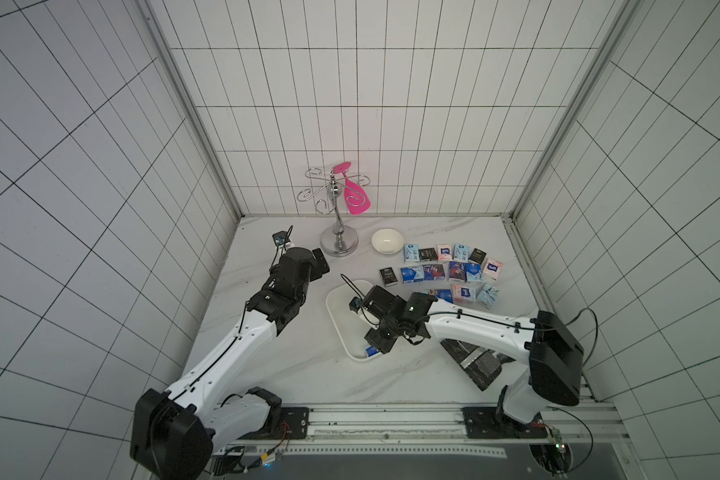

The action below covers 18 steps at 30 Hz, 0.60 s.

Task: Take the pocket tissues out of the storage box
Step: Pick up the pocket tissues from the storage box.

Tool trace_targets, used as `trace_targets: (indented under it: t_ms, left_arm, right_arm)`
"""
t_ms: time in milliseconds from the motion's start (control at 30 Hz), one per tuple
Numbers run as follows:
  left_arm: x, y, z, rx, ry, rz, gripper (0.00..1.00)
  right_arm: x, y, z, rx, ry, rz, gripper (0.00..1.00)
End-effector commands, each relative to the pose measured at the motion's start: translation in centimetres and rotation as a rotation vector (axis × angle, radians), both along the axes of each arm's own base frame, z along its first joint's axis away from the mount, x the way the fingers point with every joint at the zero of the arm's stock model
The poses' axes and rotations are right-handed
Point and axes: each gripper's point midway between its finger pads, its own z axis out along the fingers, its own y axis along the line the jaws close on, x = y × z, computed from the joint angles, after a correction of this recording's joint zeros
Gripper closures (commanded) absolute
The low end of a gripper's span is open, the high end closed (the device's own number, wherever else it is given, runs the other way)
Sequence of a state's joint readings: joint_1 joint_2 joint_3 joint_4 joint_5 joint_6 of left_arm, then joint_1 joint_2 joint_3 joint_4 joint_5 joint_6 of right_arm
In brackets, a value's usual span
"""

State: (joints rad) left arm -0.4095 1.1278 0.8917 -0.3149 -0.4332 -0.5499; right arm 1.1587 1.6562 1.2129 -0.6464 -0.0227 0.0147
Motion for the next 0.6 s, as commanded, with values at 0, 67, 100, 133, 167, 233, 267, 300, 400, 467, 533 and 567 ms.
trace_targets:
  t_ms: [0,67,100,133,167,233,267,300,400,467,533,567]
  left_arm:
    - [-0.3,0.2,-0.1,-0.004,0.004,0.001,0.01]
    - [-0.2,0.1,-0.1,-0.005,0.003,-0.001,0.01]
    - [-0.3,0.2,0.0,-0.005,0.001,-0.002,0.01]
    - [-0.3,0.2,0.0,-0.003,0.003,-0.003,0.01]
    - [-0.3,0.2,0.0,-0.003,0.001,-0.002,0.01]
    - [-0.3,0.2,0.2,-0.004,-0.002,-0.002,0.01]
    - [-0.3,0.2,0.2,-0.003,-0.004,-0.002,0.01]
    - [-0.3,0.2,0.2,-0.001,-0.002,-0.003,0.02]
    - [-0.4,0.3,0.4,-0.003,-0.007,-0.001,0.01]
    - [-0.4,0.2,0.4,-0.003,-0.006,-0.003,0.01]
    - [-0.4,0.3,0.5,-0.003,-0.007,-0.002,0.02]
    - [-0.4,0.3,0.5,-0.002,-0.006,-0.002,0.01]
  right_arm:
    - [-1.0,-1.4,-2.5,-0.09,0.044,0.043,0.42]
    - [-0.8,-1.4,-3.3,-0.117,0.041,0.04,0.42]
    - [-0.7,-1.3,-3.6,-0.126,0.042,0.04,0.42]
    - [-0.4,-1.2,-4.0,-0.135,0.037,0.033,0.42]
    - [-0.3,-1.1,-4.2,-0.139,0.031,0.028,0.42]
    - [0.1,-0.7,-4.6,-0.142,0.023,0.025,0.42]
    - [0.3,-0.6,-4.8,-0.144,0.016,0.022,0.42]
    - [0.6,-0.4,-4.8,-0.141,0.005,0.017,0.42]
    - [1.9,0.4,-4.9,-0.132,-0.031,-0.009,0.42]
    - [3.1,0.8,-4.8,-0.125,-0.05,-0.04,0.42]
    - [4.6,1.2,-4.7,-0.115,-0.063,-0.077,0.42]
    - [5.4,1.3,-4.6,-0.109,-0.072,-0.097,0.42]
